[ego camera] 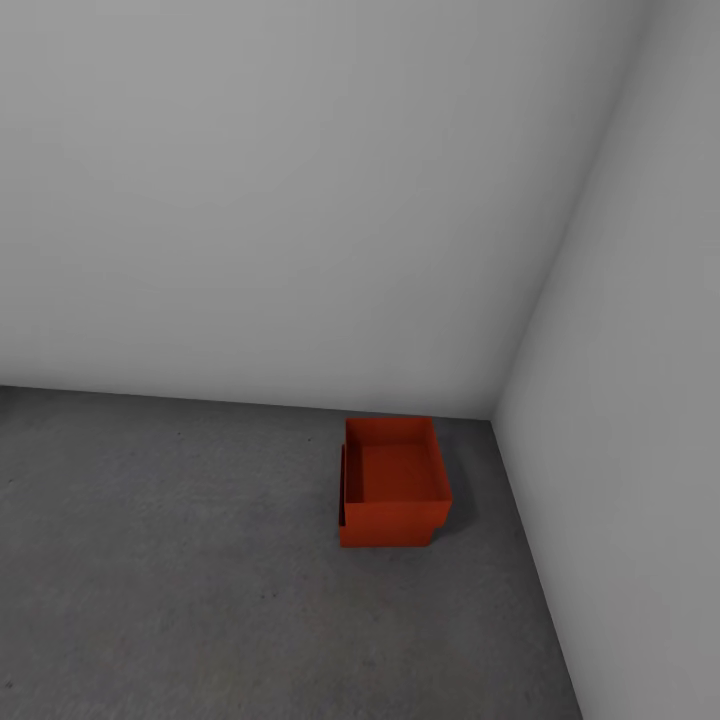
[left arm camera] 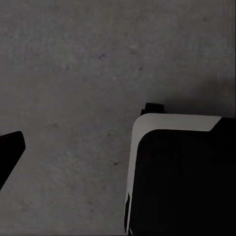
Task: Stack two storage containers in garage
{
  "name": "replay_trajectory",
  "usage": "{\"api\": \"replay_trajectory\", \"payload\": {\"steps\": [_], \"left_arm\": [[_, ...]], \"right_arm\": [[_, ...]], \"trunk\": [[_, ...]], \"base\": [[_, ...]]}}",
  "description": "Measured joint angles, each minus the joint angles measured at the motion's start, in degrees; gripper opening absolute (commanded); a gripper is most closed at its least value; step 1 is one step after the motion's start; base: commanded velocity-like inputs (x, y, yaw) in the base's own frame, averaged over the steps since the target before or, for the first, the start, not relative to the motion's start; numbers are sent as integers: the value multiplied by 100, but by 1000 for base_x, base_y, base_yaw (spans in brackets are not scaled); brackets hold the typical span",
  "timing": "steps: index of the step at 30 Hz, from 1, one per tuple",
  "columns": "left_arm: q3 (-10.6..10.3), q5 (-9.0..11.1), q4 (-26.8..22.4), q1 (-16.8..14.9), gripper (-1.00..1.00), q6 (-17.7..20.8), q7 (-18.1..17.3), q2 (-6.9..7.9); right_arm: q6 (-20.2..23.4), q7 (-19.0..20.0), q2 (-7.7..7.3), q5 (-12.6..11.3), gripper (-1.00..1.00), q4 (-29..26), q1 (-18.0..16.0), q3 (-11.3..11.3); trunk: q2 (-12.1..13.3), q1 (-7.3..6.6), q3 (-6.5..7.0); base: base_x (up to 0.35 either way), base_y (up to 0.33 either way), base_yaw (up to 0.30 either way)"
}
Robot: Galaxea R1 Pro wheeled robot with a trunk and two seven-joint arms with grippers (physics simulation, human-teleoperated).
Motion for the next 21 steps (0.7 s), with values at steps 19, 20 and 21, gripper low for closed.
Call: {"api": "replay_trajectory", "payload": {"steps": [19, 20, 21], "left_arm": [[1, 2, 4, 2, 100, 15, -14, -490], [1, 1, 2, 1, 100, 15, -16, -496], [1, 2, 3, 1, 100, 15, -16, -495]], "right_arm": [[0, 0, 0, 0, 100, 0, 0, 0], [0, 0, 0, 0, 100, 0, 0, 0], [0, 0, 0, 0, 100, 2, 0, 0]], "trunk": [[0, 0, 0], [0, 0, 0], [0, 0, 0]], "base": [[0, 0, 0], [0, 0, 0], [0, 0, 0]]}}
